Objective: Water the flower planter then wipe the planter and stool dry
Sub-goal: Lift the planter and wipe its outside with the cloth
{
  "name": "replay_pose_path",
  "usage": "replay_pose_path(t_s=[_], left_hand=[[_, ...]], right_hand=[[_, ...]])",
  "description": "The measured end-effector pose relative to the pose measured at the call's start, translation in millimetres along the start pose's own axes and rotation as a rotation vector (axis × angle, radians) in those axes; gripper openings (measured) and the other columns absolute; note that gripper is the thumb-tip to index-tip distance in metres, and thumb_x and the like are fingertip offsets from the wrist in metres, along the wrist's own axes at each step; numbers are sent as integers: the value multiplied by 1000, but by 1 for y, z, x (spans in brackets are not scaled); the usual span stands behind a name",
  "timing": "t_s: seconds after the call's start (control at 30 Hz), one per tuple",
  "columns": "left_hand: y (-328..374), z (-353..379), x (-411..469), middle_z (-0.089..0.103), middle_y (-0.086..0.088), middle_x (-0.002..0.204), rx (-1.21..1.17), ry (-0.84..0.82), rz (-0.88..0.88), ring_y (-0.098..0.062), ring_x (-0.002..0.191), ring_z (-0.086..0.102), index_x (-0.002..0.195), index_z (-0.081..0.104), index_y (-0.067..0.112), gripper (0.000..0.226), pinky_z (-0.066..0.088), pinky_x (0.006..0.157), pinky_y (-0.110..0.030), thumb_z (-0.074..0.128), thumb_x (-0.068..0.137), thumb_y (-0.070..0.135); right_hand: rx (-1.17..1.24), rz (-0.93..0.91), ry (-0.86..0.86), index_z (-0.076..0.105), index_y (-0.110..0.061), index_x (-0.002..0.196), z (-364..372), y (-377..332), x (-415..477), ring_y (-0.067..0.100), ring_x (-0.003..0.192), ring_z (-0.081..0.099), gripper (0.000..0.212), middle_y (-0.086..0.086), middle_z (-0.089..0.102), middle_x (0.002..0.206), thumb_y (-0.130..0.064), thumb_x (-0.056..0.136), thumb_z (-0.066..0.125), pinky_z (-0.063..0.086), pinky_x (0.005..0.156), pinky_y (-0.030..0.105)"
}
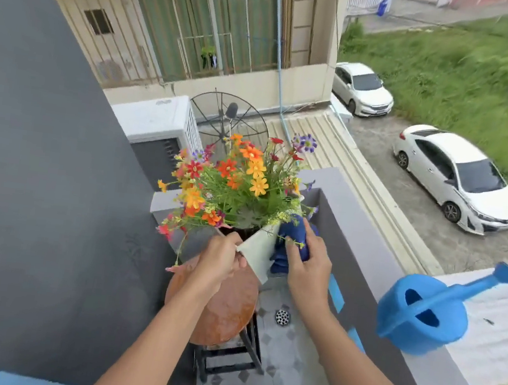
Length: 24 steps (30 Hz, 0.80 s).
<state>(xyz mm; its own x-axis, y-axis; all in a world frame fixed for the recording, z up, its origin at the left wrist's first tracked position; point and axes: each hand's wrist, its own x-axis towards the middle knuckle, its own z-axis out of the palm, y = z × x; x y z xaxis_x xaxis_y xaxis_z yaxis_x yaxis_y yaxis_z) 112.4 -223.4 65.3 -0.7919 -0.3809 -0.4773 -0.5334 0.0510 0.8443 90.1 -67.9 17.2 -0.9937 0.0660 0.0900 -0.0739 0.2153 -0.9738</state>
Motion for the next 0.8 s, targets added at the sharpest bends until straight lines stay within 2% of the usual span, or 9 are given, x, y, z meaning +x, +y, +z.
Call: replay_pose_path(t_s=[0.1, 0.2, 0.27, 0.33, 0.47, 0.57, 0.63, 0.7, 0.8], left_hand=[[28, 12, -1, 48, -6, 45, -60, 59, 39, -12, 26, 27, 62, 50, 6, 31, 20, 40, -21, 42, 89, 19], [51, 9, -1, 41, 2, 39, -51, 95, 62, -15, 31, 34, 68, 46, 12, 23, 24, 46, -23, 45, 88, 22], [61, 5, -7, 40, -1, 37, -40, 64, 72, -13, 25, 25, 70, 45, 10, 23, 17, 42, -20, 43, 89, 21], [66, 3, -15, 37, 2, 30, -27, 14, 82, -11, 23, 16, 66, 45, 6, 27, 13, 40, -20, 42, 90, 17], [65, -1, -19, 35, 5, 27, -23, 1, 82, -10, 24, 15, 67, 46, 4, 26, 12, 42, -22, 41, 90, 15], [68, 0, -10, 42, -4, 39, -92, 19, 84, -11, 26, 16, 71, 46, 3, 24, 12, 42, -22, 41, 91, 16], [72, 0, -6, 45, -7, 45, -151, 41, 93, -11, 26, 18, 72, 43, 6, 23, 13, 40, -20, 40, 93, 15], [76, -2, -6, 44, -8, 45, -161, 60, 111, -11, 25, 19, 67, 41, 8, 25, 13, 38, -19, 41, 92, 13], [76, -5, -9, 44, -10, 49, -122, 50, 134, -12, 26, 18, 66, 41, 7, 27, 13, 38, -19, 41, 92, 13]], right_hand=[[64, -130, -26, 64, -14, 130, 15, -35, -13, 8, 91, 63, 36, 7, 59, 98, -6, 95, 66, 41, 74, 7], [106, -249, -58, 60, -15, 136, 15, -55, -16, -7, 88, 59, 44, -3, 58, 97, -4, 93, 68, 41, 76, 4], [110, -238, 11, 67, -15, 125, 12, -60, 11, -4, 87, 58, 31, -5, 57, 98, -13, 94, 67, 42, 80, 14], [133, -147, 128, 70, -12, 107, 4, -66, 46, 11, 82, 55, 15, 2, 57, 93, -18, 94, 62, 40, 78, 28], [100, -46, 228, 58, -30, 78, -7, -76, 87, 18, 70, 46, 10, 8, 53, 78, -26, 86, 52, 37, 70, 33], [119, -51, 185, 60, -21, 79, 5, -86, 54, 17, 72, 52, 13, 3, 53, 77, -19, 92, 60, 38, 69, 31], [188, -92, 102, 67, -13, 93, 18, -88, 16, 1, 72, 58, 8, 3, 55, 85, -7, 95, 63, 42, 67, 19], [219, -135, 13, 67, -11, 104, 23, -85, -11, -10, 73, 61, 15, 1, 57, 93, 1, 95, 63, 41, 63, 5], [162, -193, 70, 70, -14, 99, 21, -75, 14, -3, 77, 56, 11, -1, 57, 88, -6, 92, 66, 39, 69, 12]])
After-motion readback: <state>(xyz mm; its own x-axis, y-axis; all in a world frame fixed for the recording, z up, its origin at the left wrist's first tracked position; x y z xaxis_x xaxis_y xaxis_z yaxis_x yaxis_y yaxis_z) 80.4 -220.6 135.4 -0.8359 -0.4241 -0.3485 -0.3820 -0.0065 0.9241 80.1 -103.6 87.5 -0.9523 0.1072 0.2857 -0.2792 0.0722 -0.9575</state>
